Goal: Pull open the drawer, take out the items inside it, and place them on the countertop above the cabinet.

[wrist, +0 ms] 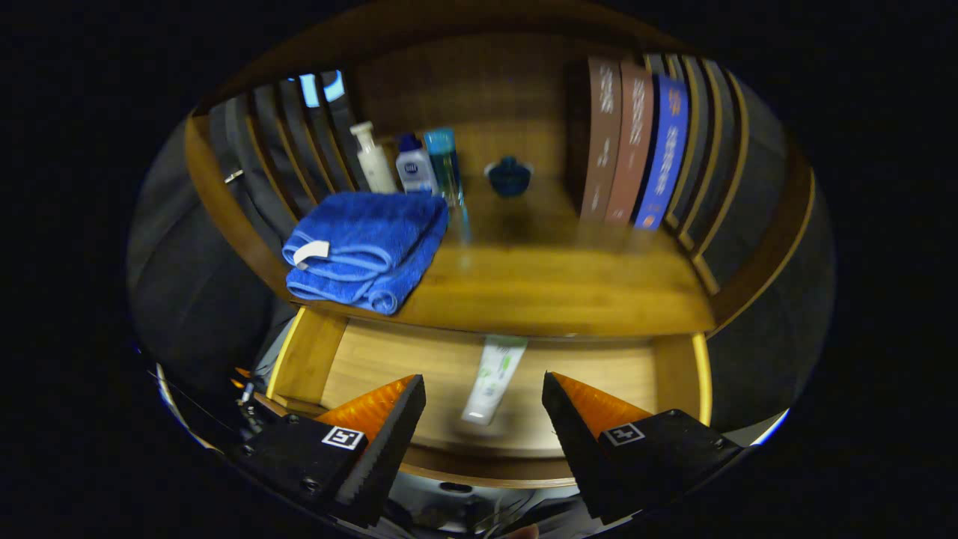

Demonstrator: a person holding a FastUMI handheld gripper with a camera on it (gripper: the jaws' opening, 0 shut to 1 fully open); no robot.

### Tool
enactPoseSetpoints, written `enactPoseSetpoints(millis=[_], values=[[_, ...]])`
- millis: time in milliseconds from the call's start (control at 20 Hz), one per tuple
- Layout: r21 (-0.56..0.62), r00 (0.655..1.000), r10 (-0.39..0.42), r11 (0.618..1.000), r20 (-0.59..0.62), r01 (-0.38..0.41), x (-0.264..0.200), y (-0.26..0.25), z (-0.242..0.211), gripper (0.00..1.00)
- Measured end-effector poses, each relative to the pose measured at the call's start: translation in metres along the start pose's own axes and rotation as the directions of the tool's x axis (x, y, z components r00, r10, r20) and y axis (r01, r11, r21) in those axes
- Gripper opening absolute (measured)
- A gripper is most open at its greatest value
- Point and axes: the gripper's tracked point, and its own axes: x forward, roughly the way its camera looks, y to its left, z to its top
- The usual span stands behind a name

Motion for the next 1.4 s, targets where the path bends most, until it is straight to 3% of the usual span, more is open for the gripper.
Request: enactPoseSetpoints(millis=[150,250,600,850,1150,1200,1400], values=[[0.042,0.992,-0.046,0.998,-0.117,0.051,0.04,0.0,-0.018,1.0],[0.006,0.985,-0.104,0.994,-0.135,0.106,0.064,-0.009,-0.018,1.0],[0.0,0.965,-0.175,0.984,-0.193,0.178,0.106,-0.012,-0.033,0.98],[0.052,0.941,-0.176,0.979,-0.289,0.199,0.123,-0.02,-0.057,0.73],[-0.054,0.94,-0.233,0.972,-0.249,0.227,0.121,-0.028,-0.06,0.41],[-0.033,0.945,-0.214,0.977,-0.247,0.213,0.123,-0.025,-0.06,0.3],[0.111,0.957,-0.04,0.991,-0.287,0.075,0.1,0.009,-0.068,0.3]])
